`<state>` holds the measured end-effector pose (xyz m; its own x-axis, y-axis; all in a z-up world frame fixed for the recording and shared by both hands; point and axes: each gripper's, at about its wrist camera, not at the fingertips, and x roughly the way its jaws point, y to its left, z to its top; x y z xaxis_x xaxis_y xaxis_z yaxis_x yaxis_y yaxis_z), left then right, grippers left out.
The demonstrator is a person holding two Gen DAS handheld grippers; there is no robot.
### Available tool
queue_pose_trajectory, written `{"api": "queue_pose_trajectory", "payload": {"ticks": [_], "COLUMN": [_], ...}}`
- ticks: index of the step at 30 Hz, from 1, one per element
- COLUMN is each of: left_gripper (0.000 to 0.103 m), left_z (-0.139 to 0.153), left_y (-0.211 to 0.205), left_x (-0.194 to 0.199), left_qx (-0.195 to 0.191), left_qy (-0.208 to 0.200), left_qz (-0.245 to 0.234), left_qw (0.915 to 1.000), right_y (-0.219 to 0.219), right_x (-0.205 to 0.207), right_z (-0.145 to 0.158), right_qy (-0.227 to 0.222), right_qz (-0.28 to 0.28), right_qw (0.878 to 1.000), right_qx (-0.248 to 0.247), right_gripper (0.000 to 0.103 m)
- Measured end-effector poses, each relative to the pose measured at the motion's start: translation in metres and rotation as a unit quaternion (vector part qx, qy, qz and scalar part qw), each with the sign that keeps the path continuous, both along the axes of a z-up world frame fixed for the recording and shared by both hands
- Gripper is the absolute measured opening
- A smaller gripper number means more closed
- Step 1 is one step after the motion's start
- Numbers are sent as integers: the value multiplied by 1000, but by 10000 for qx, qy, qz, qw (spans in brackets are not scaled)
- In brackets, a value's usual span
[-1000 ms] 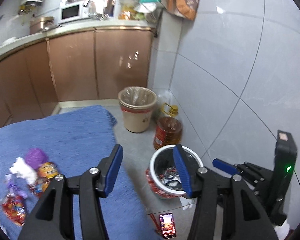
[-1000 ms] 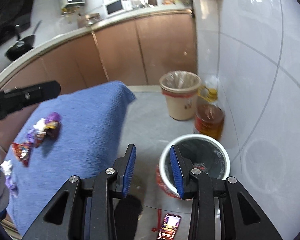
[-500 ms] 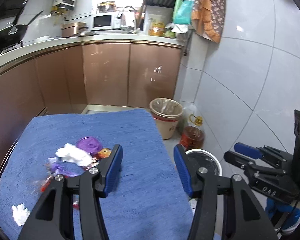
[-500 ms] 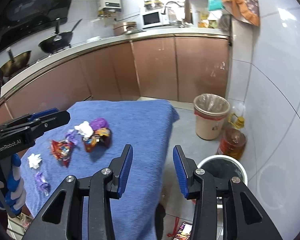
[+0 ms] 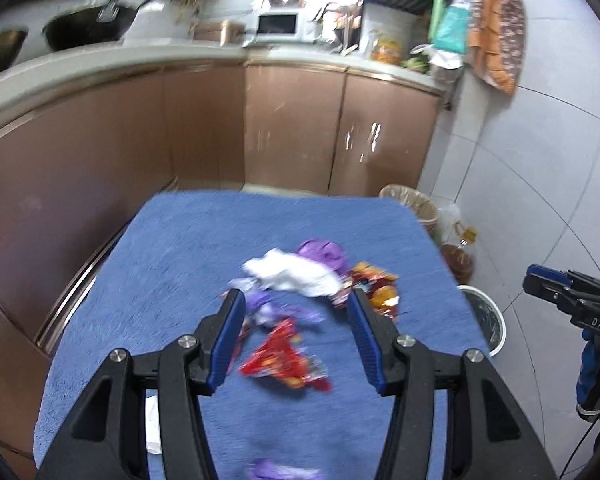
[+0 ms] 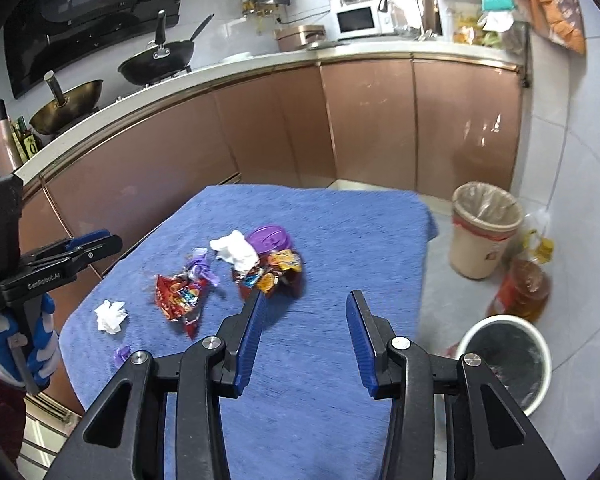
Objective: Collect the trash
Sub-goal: 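Grasp the purple wrapper with the left tool while the right tool grasps the brown snack bag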
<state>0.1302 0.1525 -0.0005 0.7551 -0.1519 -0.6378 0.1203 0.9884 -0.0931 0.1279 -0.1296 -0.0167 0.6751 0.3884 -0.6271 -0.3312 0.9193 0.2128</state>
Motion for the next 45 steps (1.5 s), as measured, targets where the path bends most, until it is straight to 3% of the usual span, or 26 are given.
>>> {"api": "queue_pose_trajectory", "payload": {"ticks": [7,12,18,35,41,45], "left_gripper": [51,51,51,49,26,22], "left_z": [-17,-41,-76,-131,-141,-141], "left_y": [25,21,22,15,15,15], "left_x": [55,100,128,164,171,172], "left_qx": [-586,-941,-1192,-1372,-1568,-1666], "left_qy": [766,1463,2135,2837,2951,2910], "left_qz": [-181,-85,101,403,442,437], "left_qw": [9952,9847,9696,9482,9415,9411], "right_y": [24,32,42,52,58,64], "right_x": [33,54,73,107,122,130], "right_z": [-33,-50,-71,-108,-115,-122], "right_qy": [379,583,770,1285,1380,1457], "right_qz": [186,300,425,544,532,551], "right_qw": [9990,9976,9955,9870,9844,9826], "right_qx": [148,223,339,791,958,1013], "right_gripper": [42,42,42,42,42,36]}}
